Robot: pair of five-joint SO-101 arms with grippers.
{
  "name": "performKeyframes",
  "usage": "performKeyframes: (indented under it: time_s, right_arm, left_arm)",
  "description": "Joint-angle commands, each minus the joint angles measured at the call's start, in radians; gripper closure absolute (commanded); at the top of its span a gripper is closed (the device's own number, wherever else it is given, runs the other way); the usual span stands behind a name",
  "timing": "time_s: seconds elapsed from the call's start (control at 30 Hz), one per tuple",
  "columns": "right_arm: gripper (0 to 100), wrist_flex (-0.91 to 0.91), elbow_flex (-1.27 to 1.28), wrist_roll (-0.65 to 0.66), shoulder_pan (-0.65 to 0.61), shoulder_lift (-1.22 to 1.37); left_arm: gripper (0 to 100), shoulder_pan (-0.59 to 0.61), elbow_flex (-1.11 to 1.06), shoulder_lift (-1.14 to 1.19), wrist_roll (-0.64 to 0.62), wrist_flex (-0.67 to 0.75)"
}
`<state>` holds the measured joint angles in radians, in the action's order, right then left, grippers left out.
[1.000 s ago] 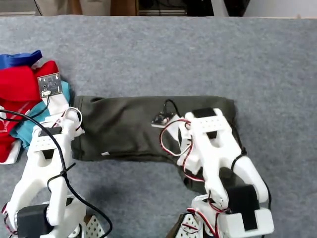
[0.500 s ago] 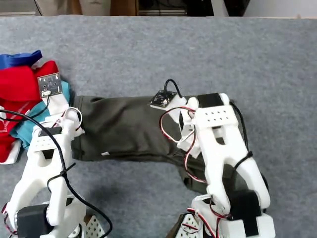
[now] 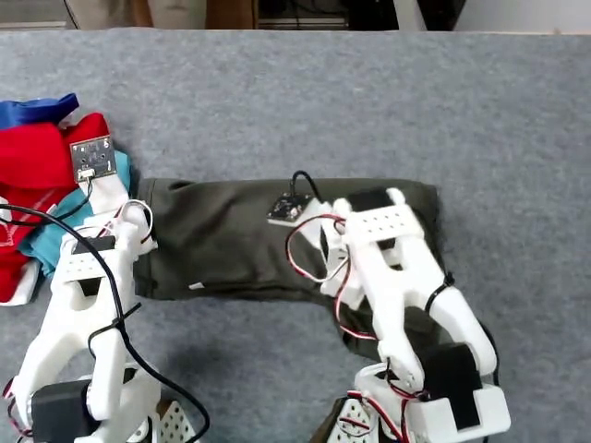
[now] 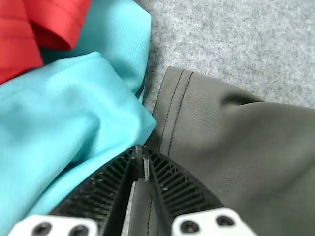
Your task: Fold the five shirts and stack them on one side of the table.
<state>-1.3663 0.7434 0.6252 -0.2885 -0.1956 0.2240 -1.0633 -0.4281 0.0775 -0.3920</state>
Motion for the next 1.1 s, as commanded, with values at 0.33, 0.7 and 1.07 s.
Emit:
performKeyframes:
  time_s: [0.33,0.7,1.07]
  right_arm:
    - [99.4,0.018,0.041,0.005,-0.013,-0.005]
    - [99.0,-0.149,0.120,0.097,-0.015,-0.225]
    - [70.9,-0.178,0.130,0.172,-0.074,-0.245]
  left_arm:
    - [98,0.006,0.009,-0.030,-0.008,0.020]
    - [98,0.006,0.009,-0.030,-0.008,0.020]
    - [98,0.006,0.011,-0.030,-0.008,0.020]
